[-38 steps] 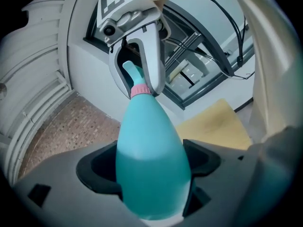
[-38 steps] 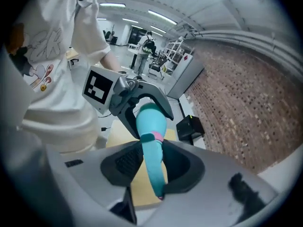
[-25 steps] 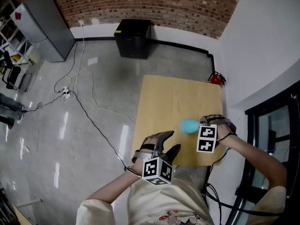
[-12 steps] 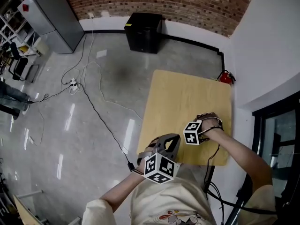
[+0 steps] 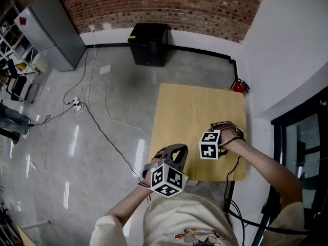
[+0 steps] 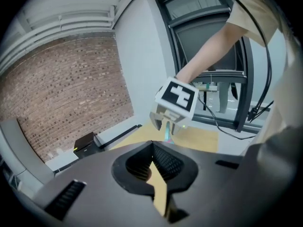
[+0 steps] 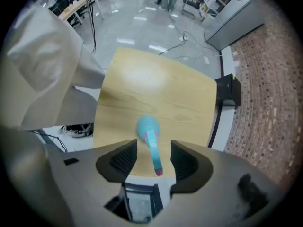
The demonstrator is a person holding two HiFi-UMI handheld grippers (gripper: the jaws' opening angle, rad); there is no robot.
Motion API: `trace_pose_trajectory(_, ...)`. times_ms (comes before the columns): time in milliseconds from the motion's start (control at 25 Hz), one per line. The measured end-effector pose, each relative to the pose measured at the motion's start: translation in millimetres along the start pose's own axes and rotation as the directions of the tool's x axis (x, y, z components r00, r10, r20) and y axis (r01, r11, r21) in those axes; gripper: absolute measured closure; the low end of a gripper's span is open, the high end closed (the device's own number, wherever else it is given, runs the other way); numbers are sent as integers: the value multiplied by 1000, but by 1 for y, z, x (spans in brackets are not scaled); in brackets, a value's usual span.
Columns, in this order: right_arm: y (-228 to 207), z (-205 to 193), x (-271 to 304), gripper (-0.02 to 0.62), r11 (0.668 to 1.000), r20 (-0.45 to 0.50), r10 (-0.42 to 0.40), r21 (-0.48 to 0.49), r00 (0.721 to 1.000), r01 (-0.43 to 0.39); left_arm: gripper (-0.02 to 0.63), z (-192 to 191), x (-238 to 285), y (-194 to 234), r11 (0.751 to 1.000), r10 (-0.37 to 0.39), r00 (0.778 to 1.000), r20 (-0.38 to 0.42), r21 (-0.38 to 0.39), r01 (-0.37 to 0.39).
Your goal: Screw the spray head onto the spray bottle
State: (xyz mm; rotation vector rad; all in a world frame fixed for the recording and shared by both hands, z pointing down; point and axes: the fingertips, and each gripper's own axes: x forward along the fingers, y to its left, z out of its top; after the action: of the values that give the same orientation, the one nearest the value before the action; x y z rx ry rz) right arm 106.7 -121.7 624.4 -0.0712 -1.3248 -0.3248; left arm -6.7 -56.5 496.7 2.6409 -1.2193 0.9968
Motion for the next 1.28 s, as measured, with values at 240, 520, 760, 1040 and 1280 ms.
trace_pose_trajectory(240, -37, -18, -154, 556, 874, 450, -436, 420, 780, 246, 598, 43, 0, 25, 977, 25, 994, 103, -214, -2)
trace_pose_trajectory(520, 2, -94, -163, 589, 384, 344, -787, 923, 512, -30, 600, 67, 3, 17, 917, 119, 972, 201, -399, -30)
trace_pose_trajectory(760, 44, -70, -122, 589, 213, 316, -804, 944, 503, -253, 600, 50, 16, -17, 909, 99, 981, 165, -416, -21)
trace_pose_trajectory(1040, 58, -49, -117, 589, 192, 347, -795, 922, 497, -336, 600, 44, 18, -23, 923, 89, 987, 133, -384, -32)
trace_pose_trajectory(1280, 60, -44, -116, 589, 197, 363, -788, 914, 497, -355, 600, 38, 11, -17, 922, 113, 986, 121, -383, -59)
